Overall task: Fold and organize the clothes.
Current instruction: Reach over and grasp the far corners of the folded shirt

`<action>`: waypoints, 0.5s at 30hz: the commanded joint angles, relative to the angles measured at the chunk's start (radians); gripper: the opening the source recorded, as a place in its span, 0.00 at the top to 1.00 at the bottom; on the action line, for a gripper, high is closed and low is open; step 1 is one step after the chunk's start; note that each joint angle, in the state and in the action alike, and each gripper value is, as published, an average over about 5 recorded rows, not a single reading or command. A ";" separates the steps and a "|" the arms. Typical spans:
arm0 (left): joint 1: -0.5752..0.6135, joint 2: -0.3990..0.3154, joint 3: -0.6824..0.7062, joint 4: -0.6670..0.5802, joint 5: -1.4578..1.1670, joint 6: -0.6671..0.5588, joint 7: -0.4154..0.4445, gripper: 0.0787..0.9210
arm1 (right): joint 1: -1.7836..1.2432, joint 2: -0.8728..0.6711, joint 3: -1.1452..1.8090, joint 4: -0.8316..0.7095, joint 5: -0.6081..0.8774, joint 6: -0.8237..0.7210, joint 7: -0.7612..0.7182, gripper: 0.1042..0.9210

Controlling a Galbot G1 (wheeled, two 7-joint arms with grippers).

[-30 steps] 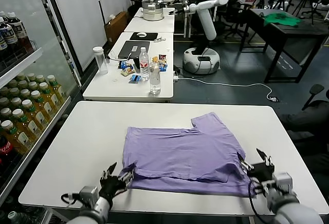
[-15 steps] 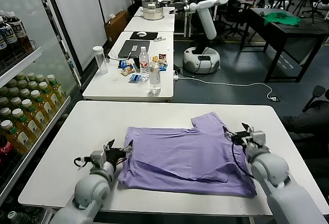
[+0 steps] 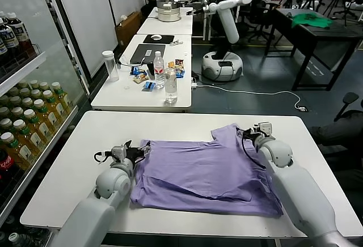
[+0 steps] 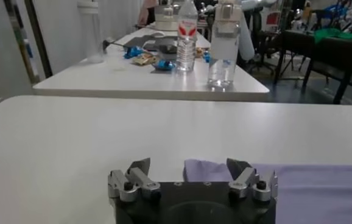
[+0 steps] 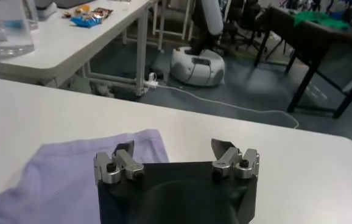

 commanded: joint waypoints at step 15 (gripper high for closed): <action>-0.050 -0.019 0.050 0.084 -0.009 0.000 0.000 0.44 | 0.064 0.043 -0.071 -0.149 0.046 -0.003 -0.018 0.45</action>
